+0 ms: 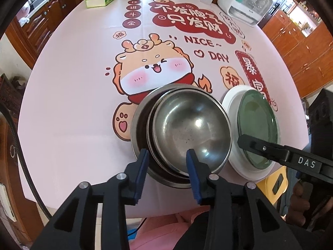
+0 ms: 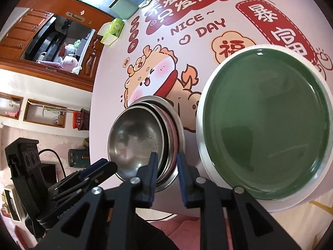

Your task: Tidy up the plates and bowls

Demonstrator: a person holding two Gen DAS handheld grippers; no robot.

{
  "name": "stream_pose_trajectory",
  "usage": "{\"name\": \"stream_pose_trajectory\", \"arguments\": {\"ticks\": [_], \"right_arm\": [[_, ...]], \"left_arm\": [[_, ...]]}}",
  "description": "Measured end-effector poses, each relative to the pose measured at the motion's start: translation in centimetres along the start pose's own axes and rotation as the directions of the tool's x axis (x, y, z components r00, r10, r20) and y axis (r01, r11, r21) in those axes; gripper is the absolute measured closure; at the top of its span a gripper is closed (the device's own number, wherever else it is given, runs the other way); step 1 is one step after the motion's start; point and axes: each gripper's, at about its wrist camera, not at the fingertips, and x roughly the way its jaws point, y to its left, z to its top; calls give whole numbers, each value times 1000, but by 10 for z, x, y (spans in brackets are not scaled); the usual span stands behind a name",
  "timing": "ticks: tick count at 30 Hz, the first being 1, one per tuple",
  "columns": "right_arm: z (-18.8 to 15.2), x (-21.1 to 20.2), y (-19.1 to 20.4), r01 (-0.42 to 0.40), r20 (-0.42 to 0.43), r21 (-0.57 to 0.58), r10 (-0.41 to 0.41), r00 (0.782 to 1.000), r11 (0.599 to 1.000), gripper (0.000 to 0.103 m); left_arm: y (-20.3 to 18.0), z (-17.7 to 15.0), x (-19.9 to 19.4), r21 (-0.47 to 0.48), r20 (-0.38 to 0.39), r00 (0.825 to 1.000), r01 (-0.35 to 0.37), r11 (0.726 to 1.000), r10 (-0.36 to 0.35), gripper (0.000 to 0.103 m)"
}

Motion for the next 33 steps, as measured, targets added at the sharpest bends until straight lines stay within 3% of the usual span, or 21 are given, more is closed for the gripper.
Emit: {"name": "stream_pose_trajectory", "arguments": {"ticks": [3, 14, 25, 33], "right_arm": [[1, 2, -5, -17, -15, 28, 18, 1000, 999, 65], [5, 19, -25, -81, -100, 151, 96, 990, 985, 53], [9, 37, -35, -113, -159, 228, 151, 976, 967, 52], [12, 44, -40, -136, -175, 261, 185, 967, 956, 52]], "left_arm": [[5, 2, -1, -19, 12, 1000, 11, 1000, -11, 56], [23, 8, 13, -107, -2, 1000, 14, 994, -15, 39], [41, 8, 37, -187, -76, 997, 16, 982, -30, 39], [41, 11, 53, -197, -126, 991, 12, 980, -37, 39]]}}
